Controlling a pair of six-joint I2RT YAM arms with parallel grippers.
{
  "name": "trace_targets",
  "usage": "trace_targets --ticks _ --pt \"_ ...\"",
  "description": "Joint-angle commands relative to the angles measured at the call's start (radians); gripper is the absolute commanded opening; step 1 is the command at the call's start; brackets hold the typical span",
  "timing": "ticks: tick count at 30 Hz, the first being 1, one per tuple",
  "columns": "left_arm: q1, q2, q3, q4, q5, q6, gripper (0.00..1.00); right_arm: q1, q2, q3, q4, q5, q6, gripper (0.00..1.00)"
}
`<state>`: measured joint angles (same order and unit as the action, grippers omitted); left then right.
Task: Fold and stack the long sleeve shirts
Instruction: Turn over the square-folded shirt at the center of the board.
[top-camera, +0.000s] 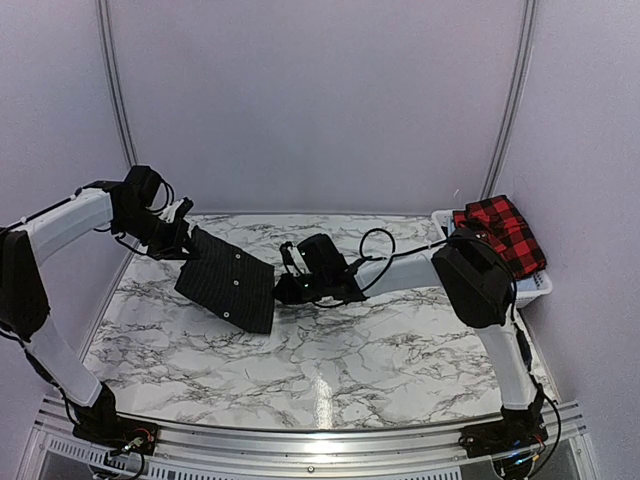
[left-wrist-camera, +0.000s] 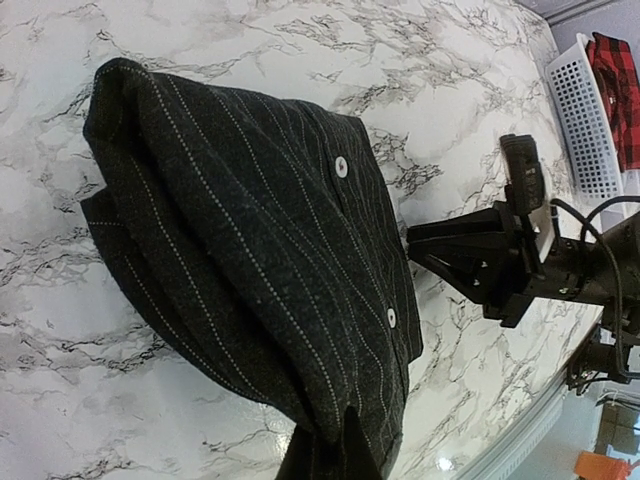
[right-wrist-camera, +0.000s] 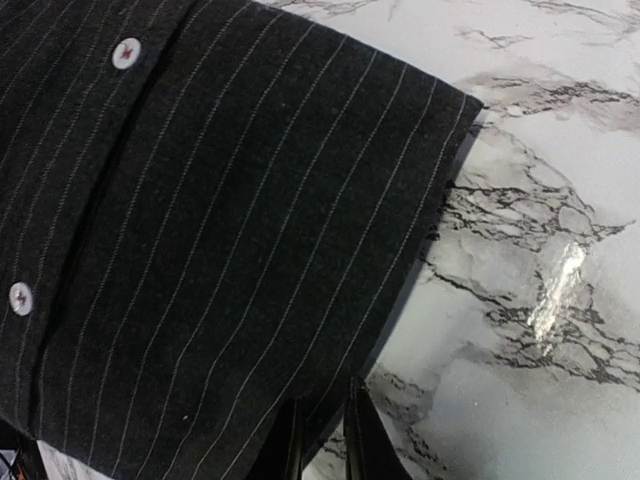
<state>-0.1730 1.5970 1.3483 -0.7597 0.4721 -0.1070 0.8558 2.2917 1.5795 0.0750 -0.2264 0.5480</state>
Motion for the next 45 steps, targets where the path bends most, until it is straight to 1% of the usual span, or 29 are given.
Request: trace_targets --ticks 1,9,12,19,22,28,31,37,40,45 --pt "0.012 -0.008 0.046 -0.023 0.036 0.010 0.00 0.017 0.085 0.076 0.028 0.054 0.044 0.11" --pt "0.021 -0.002 0.097 -0.023 0.068 -0.010 0.00 0.107 0.173 0.176 0.001 0.006 0.056 0.10" --pt "0.021 0.009 0.113 -0.024 0.055 -0.017 0.00 0.132 0.190 0.209 -0.022 0.000 0.042 0.10" --pt "0.026 0.021 0.131 -0.024 0.044 -0.016 0.00 0.104 0.156 0.173 -0.056 -0.023 0.026 0.11" --pt "0.034 0.020 0.138 -0.023 0.040 -0.010 0.00 0.079 0.079 0.101 -0.055 -0.021 0.003 0.12" --pt "0.046 0.023 0.151 -0.028 0.041 0.015 0.00 0.014 -0.133 -0.070 -0.070 0.002 -0.064 0.16" --pt "0.049 0.023 0.152 -0.034 0.043 0.041 0.00 -0.018 -0.213 -0.108 -0.153 0.035 -0.097 0.17" --pt "0.061 0.023 0.162 -0.060 0.026 0.085 0.00 -0.048 -0.311 -0.177 -0.196 0.073 -0.135 0.17" --pt "0.066 0.025 0.210 -0.103 0.026 0.125 0.00 -0.049 -0.346 -0.190 -0.216 0.091 -0.148 0.17" --pt "0.066 0.048 0.349 -0.187 0.045 0.172 0.00 -0.051 -0.384 -0.197 -0.245 0.100 -0.163 0.17"
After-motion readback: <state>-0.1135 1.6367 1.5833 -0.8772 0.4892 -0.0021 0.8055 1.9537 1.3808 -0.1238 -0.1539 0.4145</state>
